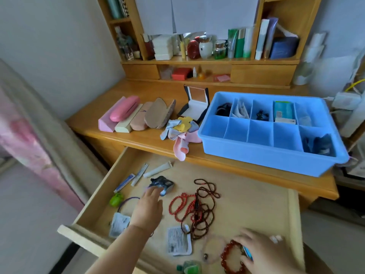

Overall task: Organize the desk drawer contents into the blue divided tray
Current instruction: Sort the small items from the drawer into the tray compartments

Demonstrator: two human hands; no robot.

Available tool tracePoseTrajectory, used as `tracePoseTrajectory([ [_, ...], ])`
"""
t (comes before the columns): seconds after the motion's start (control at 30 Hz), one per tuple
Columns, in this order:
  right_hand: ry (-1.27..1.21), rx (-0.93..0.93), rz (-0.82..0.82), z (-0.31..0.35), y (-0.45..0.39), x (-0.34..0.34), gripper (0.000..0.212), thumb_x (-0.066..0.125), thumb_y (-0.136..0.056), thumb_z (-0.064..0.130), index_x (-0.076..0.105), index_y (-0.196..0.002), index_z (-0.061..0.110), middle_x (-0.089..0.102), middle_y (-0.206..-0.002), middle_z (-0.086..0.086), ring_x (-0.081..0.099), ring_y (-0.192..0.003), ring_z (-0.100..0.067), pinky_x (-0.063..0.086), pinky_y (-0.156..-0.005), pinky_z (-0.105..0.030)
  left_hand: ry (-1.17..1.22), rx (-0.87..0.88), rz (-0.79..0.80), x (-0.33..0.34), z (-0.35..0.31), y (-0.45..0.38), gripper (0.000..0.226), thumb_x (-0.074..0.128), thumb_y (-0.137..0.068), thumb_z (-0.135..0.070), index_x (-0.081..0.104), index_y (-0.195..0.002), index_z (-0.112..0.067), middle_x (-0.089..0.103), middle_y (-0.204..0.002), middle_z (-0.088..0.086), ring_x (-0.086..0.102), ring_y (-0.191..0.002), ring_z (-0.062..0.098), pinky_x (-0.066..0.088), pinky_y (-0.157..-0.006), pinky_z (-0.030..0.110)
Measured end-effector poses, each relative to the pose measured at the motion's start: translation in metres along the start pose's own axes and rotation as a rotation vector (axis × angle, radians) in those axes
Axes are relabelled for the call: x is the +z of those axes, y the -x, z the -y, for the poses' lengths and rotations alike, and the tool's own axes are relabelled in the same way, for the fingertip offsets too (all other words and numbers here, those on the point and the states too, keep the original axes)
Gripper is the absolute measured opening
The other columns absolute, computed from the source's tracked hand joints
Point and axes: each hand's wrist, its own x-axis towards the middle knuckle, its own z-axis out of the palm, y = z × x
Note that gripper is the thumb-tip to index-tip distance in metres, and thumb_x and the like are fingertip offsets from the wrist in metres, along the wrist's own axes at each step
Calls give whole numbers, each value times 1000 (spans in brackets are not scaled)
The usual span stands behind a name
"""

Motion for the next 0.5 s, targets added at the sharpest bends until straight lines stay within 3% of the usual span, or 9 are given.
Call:
tracePoseTrajectory([
  [0.17, 60, -32, 203, -11, -4, 6, 59, 38, -96, 39, 10, -147, 44, -12, -157, 15, 14, -142, -3, 16, -111, -26, -269, 15, 163, 9, 24, -44, 89, 45, -74, 7, 18, -149, -31, 22, -155, -5, 20, -141, 18, 14, -115, 32],
  [0.27, 18, -34, 215, -17, -6, 9, 56, 35, -95, 41, 12, -146, 47, -8, -156, 22, 20, -142, -9, 17, -113, -28, -423, 67, 192, 21, 28, -57, 83, 53, -80, -3, 17, -149, -32, 23, -155, -7, 17, -141, 20, 4, -117, 41],
  [0.37, -67, -19, 234, -21, -8, 6, 57, 42, -93, 43, 19, -145, 47, 0, -155, 26, 19, -141, -4, 15, -115, -24, -471, 93, 112, 28, 25, -60, 58, 55, -89, -25, 33, -142, -31, 40, -145, -10, 34, -132, 18, 13, -116, 38],
  [0.43, -84, 20, 214, -21, -10, 2, 58, 47, -91, 47, 23, -143, 47, 5, -154, 27, 23, -139, -2, 16, -113, -21, -466, 122, 81, 26, 21, -57, 54, 52, -91, -21, 35, -141, -30, 46, -139, -11, 43, -125, 16, 29, -107, 31],
  [0.5, -121, 92, 143, -14, -14, -5, 55, 49, -89, 50, 31, -141, 45, 22, -152, 24, 31, -134, 1, 18, -108, -12, -459, 148, 67, 15, 11, -47, 51, 49, -90, -11, 39, -137, -29, 56, -127, -9, 51, -114, 16, 43, -88, 28],
])
